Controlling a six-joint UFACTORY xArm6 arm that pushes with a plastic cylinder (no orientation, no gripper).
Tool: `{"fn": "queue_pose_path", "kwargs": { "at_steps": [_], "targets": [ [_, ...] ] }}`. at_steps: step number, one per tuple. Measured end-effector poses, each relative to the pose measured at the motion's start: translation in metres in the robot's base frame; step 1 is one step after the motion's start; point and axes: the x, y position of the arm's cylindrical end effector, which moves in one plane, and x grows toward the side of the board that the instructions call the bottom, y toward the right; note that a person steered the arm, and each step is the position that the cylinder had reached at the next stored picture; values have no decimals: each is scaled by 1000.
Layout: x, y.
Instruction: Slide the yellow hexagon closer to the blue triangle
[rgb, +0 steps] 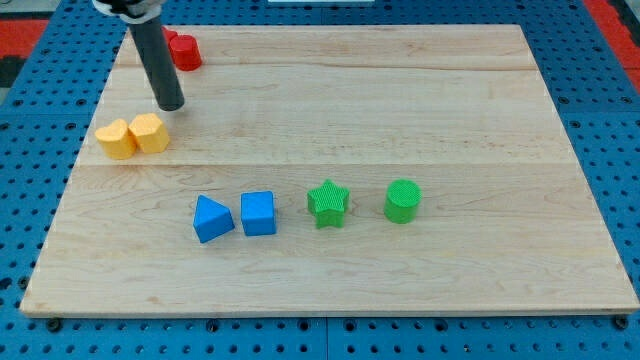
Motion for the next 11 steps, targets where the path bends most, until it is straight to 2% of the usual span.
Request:
{"fn": "queue_pose_path", "kwargs": {
  "at_steps": [2, 3, 4, 5, 7, 9, 11],
  "targets": [
    [102, -17],
    [126, -11],
    [100, -14],
    [99, 18],
    [126, 45],
    [115, 69],
    [123, 50]
  ]
}}
